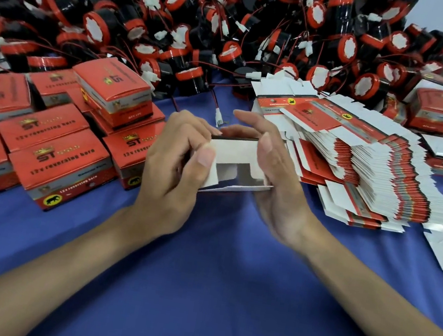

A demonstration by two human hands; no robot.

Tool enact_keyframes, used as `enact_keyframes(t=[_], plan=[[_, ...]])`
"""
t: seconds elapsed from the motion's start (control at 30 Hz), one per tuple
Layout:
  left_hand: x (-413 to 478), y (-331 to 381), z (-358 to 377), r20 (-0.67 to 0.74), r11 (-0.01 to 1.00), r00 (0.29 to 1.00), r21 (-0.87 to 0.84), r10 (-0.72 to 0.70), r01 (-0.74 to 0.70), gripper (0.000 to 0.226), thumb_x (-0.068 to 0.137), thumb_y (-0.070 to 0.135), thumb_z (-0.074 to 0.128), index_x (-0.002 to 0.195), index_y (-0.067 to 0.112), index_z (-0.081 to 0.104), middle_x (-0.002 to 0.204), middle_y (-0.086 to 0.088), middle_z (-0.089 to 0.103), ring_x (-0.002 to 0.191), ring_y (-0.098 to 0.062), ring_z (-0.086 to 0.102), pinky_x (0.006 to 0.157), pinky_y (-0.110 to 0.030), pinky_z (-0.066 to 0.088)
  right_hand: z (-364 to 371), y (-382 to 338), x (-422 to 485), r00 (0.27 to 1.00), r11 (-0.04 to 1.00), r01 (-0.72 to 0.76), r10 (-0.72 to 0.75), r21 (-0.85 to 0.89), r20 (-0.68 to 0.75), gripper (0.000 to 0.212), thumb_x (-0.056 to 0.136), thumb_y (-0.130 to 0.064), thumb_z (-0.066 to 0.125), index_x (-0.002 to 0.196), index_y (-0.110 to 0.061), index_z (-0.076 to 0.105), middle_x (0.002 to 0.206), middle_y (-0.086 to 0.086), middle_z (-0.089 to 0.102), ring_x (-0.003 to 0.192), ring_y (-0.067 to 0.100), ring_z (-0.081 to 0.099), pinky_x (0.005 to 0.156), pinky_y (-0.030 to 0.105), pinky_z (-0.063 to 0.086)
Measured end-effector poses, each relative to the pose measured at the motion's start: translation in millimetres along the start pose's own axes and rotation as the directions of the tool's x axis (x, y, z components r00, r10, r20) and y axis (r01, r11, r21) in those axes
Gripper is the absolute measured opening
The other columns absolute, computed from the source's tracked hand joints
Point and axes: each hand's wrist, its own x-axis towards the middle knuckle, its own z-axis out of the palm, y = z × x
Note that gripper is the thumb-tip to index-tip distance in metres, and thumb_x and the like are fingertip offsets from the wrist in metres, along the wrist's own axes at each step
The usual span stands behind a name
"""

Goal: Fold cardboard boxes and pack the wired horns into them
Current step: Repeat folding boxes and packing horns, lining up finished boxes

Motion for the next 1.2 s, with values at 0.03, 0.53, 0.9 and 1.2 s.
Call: enact_keyframes(t=[0.03, 0.53, 0.9, 1.2], plan=[[-0.2, -0.4, 0.4, 0.022, 1.0, 1.0, -0.015, 0.0, 0.001, 0.027, 0.094, 0.017, 0.038, 0.075, 0.001, 0.047, 0.083, -0.007, 0.044, 0.086, -0.033, 0.053, 0.078, -0.036, 0.04, -0.4, 2.0, 0.0, 1.0, 1.0, -0.015, 0.015, 0.017, 0.011, 0.045, 0.075, -0.061, 0.066, 0.111, -0.035, 0.061, 0.108, -0.003, 0.061, 0.107, 0.023, 0.053, 0.097, 0.053, 0.04], [-4.4, -7.6, -2.7, 0.229, 0.889, 0.909, -0.226, -0.349, 0.398, 0.042, 0.083, 0.036, 0.054, 0.119, 0.016, 0.041, 0.125, -0.01, 0.048, 0.119, -0.011, 0.047, 0.099, -0.024, 0.038, -7.3, -0.2, -6.7, 0.995, 0.983, -0.009, -0.01, 0.185, 0.101, 0.033, 0.091, -0.02, 0.031, 0.115, -0.009, 0.051, 0.117, 0.008, 0.053, 0.118, 0.019, 0.045, 0.102, 0.03, 0.034], [2.9, -13.7, -13.7, 0.446, 0.747, 0.747, -0.224, -0.493, 0.626, 0.054, 0.072, 0.051, 0.059, 0.118, 0.028, 0.043, 0.131, -0.008, 0.051, 0.115, -0.012, 0.055, 0.094, -0.028, 0.048, -4.4, 0.8, 0.5, 0.993, 0.997, 0.074, -0.074, 0.002, 0.093, 0.028, 0.088, -0.023, 0.053, 0.116, -0.024, 0.051, 0.116, -0.014, 0.057, 0.114, 0.0, 0.049, 0.093, 0.019, 0.04], [6.0, -10.4, -13.4, 0.487, 0.716, 0.691, -0.175, -0.534, 0.676, 0.081, 0.073, 0.055, 0.054, 0.131, 0.0, 0.038, 0.127, -0.023, 0.056, 0.12, -0.042, 0.051, 0.103, -0.06, 0.037, -7.2, 5.1, 2.7, 0.996, 0.996, 0.092, -0.091, -0.008, 0.023, 0.025, 0.088, -0.034, 0.055, 0.112, -0.033, 0.057, 0.119, -0.01, 0.058, 0.117, 0.009, 0.048, 0.1, 0.028, 0.037]])
